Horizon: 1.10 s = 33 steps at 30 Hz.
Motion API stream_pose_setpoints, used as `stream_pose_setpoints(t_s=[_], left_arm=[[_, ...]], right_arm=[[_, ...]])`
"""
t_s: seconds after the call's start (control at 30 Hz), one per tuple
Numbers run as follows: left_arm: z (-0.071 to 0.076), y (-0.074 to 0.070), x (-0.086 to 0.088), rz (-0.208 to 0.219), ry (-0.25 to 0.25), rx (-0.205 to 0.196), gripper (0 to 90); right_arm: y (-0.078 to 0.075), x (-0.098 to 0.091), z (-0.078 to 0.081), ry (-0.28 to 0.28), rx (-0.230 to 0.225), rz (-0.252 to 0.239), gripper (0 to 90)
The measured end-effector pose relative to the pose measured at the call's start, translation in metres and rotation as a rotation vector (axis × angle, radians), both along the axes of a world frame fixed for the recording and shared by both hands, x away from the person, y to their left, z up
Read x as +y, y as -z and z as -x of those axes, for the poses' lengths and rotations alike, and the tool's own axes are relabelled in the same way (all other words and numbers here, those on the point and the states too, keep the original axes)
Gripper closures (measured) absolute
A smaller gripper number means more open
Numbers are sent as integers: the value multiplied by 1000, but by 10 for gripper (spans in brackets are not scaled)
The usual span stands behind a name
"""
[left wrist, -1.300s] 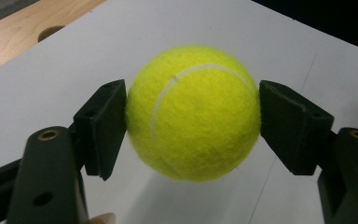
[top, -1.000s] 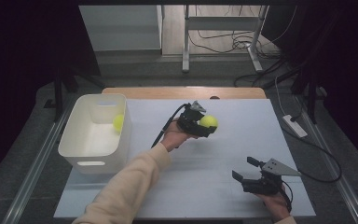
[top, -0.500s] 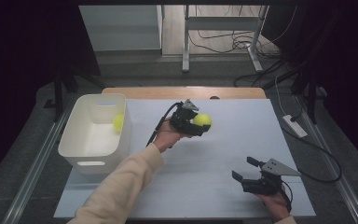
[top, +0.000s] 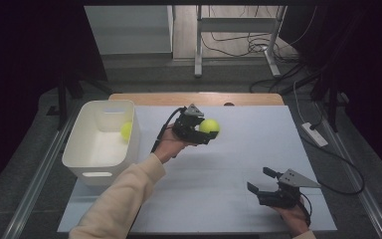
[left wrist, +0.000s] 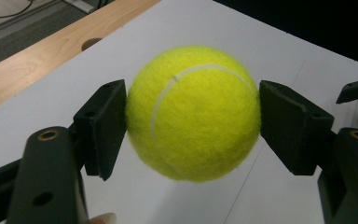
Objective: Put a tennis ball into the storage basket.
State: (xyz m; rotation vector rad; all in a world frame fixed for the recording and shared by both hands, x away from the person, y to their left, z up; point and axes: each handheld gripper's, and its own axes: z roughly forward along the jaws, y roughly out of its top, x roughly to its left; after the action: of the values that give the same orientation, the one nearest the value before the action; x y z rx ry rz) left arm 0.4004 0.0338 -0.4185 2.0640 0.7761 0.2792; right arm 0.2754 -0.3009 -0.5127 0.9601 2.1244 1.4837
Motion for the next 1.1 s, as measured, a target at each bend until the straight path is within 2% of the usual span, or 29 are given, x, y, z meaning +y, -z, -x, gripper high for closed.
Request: stream_pose_setpoints(t_s=[0.27, 0.73, 1.1], left_arm=[[6, -5, 10, 7, -1, -11, 278], [13, -21, 30, 45, -13, -33, 278], [20, -31, 44, 55, -53, -43, 278]], right_arm=[[0, 0, 0, -1, -2, 4, 135], [0, 0, 0, 1, -2, 4, 135], [-1, 0, 0, 3, -3, 1, 135]])
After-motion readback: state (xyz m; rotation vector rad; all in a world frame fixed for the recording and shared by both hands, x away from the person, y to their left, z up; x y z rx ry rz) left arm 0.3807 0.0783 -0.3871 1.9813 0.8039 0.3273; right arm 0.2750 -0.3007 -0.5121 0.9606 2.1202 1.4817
